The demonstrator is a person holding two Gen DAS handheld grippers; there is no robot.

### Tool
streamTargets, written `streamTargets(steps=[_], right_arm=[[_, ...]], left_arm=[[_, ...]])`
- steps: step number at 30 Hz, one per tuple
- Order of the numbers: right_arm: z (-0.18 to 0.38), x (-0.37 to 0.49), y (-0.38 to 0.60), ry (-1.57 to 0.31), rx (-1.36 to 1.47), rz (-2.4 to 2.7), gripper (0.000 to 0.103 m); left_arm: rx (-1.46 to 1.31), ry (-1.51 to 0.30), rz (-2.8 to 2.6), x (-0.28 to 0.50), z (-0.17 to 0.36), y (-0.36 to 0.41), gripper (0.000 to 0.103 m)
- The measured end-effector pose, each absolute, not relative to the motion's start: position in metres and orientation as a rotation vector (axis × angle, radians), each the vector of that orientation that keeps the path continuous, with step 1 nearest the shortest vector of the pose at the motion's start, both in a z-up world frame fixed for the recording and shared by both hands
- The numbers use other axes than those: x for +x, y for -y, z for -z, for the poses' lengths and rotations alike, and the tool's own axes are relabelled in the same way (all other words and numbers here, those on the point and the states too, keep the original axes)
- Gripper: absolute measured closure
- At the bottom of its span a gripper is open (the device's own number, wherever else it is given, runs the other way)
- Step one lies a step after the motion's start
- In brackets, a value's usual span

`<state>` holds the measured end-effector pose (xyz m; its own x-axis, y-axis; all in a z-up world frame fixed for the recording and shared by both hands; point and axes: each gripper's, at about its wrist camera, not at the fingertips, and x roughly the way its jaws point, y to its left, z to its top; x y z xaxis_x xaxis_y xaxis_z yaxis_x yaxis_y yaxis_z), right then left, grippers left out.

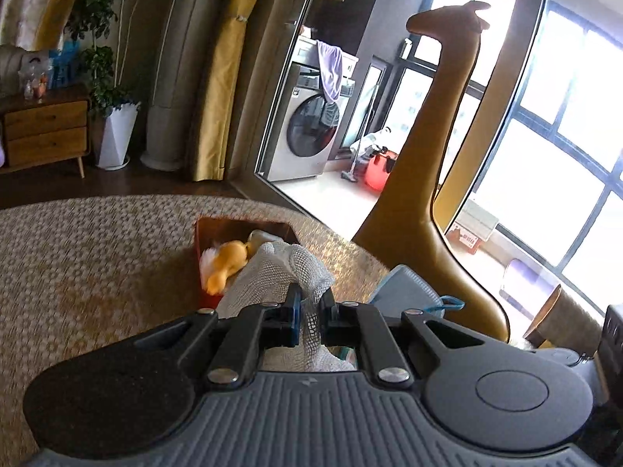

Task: Organize soft objects
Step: 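Lift the mesh bag with left gripper while right gripper lifts the mask toward the tin, then lower the mesh bag into the tin while right gripper lowers the mask beside it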

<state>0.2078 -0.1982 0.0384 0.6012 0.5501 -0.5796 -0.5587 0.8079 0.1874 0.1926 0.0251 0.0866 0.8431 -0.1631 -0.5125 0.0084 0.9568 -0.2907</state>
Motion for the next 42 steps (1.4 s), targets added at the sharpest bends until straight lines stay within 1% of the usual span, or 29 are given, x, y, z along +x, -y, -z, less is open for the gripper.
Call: streamTargets(steps=[8,14,22,30,34,42], right_arm=[[-0.047,0.244,0.187,-0.645,-0.037,-0.629,0.101],[-0.043,0.275,0.177,-0.657,-0.055,-0.606,0.101],[-0.035,0.324,0.159,-0.666,-0.078,-0.587,0.101],[-0.018,0.369,0.137,-0.68,-0.081,-0.574,0.101],[-0.009,0.385,0.129,-0.697,-0.073,-0.581,0.101],[0.01,0.41,0.113,-0.745,-0.015,-0.629,0.101]], left_arm=[[-0.261,-0.563,0.118,0.246,-0.103,-0.017,0.094],[-0.246,-0.59,0.102,0.292,-0.095,-0.017,0.094],[-0.321,-0.604,0.088,0.348,-0.087,-0.034,0.094],[-0.395,-0.599,0.073,0.395,-0.071,-0.048,0.094],[-0.41,-0.626,0.059,0.416,-0.057,-0.053,0.094],[-0.448,-0.644,0.041,0.442,-0.035,-0.069,0.094]])
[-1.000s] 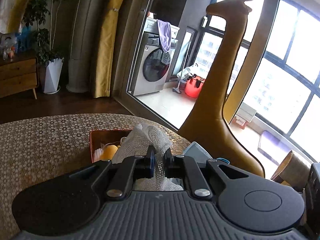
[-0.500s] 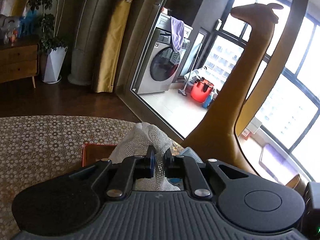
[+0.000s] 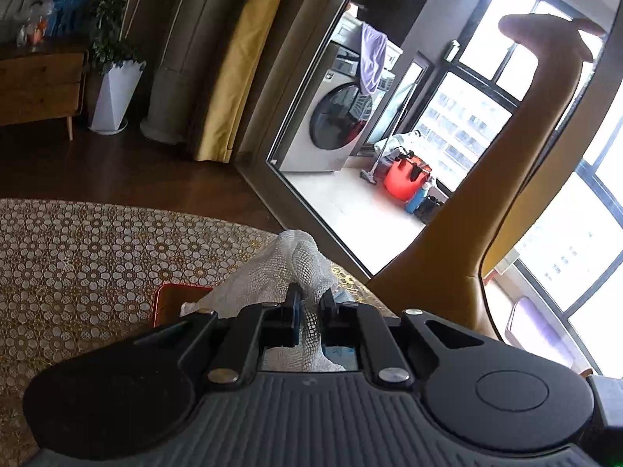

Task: Organize soft objects
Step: 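Lower the mesh bag into the tin while right gripper lowers the mask beside it, then open left gripper releasing the mesh bag while right gripper releases the mask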

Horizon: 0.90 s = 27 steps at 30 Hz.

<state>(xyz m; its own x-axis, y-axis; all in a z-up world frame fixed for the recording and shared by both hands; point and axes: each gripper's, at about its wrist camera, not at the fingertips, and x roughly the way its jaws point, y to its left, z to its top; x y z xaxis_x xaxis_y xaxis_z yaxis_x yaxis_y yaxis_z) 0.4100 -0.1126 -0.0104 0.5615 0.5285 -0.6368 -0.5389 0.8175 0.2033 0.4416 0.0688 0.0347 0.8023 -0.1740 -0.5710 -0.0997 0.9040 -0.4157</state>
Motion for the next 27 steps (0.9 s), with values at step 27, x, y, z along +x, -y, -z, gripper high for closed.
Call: streamTargets(steps=[27], right_arm=[[0.066,0.419,0.111,-0.896,-0.013,-0.588,0.087]], left_arm=[[-0.287,-0.947,-0.033,0.455,0.048,-0.059,0.094]])
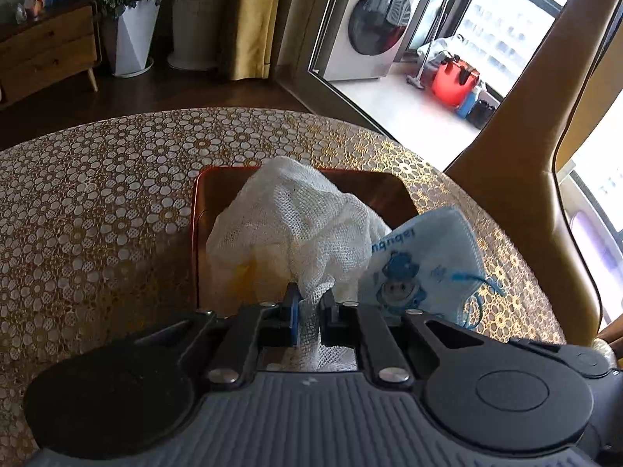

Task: Organize soft objects
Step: 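Open left gripper releasing the mesh bag while right gripper releases the mask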

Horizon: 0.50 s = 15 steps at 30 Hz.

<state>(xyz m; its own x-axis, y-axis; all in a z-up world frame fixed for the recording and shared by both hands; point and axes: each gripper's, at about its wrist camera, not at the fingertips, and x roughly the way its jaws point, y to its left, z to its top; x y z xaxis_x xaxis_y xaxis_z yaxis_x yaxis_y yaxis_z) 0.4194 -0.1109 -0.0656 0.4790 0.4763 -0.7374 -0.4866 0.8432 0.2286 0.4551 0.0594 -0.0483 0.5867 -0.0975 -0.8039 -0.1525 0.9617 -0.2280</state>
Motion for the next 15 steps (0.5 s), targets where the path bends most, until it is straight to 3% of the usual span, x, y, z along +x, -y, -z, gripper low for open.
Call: streamTargets(steps=[11,13,15], right_arm=[[0.051,0.406,0.114,-0.864,-0.05,-0.586,0.068],[0.048,0.403,0.114,-0.861,-0.054,-0.588,0.066],[0.044,0.4,0.115,-0.855,-0.056,-0.59,0.064]], left_arm=[[-0.303,-0.959,-0.03,0.443,0.042,-0.057,0.09],[-0.301,-0.953,-0.02,0.439,0.038,-0.056,0.087],[-0.299,-0.944,-0.02,0.436,0.034,-0.055,0.07]])
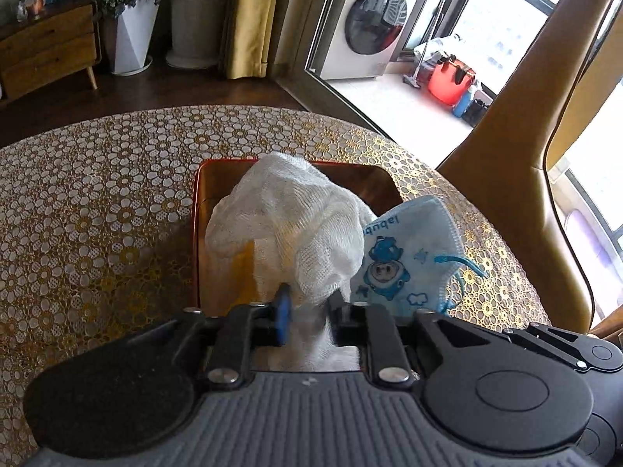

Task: Organize soft objects

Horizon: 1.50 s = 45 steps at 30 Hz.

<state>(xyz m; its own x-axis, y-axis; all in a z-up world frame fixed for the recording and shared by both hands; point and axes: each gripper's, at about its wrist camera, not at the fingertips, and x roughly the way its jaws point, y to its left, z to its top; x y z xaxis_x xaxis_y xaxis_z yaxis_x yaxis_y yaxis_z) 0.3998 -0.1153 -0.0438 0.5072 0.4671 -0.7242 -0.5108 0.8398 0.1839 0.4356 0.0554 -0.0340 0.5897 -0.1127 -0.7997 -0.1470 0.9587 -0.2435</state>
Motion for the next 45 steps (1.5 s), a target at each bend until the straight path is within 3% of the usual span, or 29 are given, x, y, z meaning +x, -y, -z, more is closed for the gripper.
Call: streamTargets(steps=[1,2,3,8,17,38,45], right_arm=[[0.042,0.398,0.116,-0.852,-0.055,-0.592,0.062],[0.04,0.396,0.117,-0.851,-0.055,-0.594,0.058],[0.037,0.394,0.118,-0.848,-0.053,-0.596,0.057],[0.024,0.385,0.125,-0.827,-0.051,-0.607,0.042],[-0.006,0.357,0.143,-0.761,-0.011,-0.622,0.03],[-0.039,0.258,0.183,-0.609,0.066,-0.655,0.024],[-0.04,0.236,0.187,-0.556,0.077,-0.655,0.021]], left_arm=[[-0.302,-0.937,-0.019,0.434,0.031,-0.055,0.06],[-0.307,-0.929,-0.016,0.432,0.029,-0.055,0.034],[-0.312,-0.914,-0.012,0.429,0.025,-0.054,0.024],[-0.275,-0.864,-0.013,0.414,0.006,-0.048,0.024],[-0.186,-0.788,-0.007,0.37,-0.026,-0.034,0.024],[-0.088,-0.616,0.029,0.233,-0.055,-0.009,0.024],[-0.045,-0.562,0.032,0.197,-0.052,-0.005,0.019]])
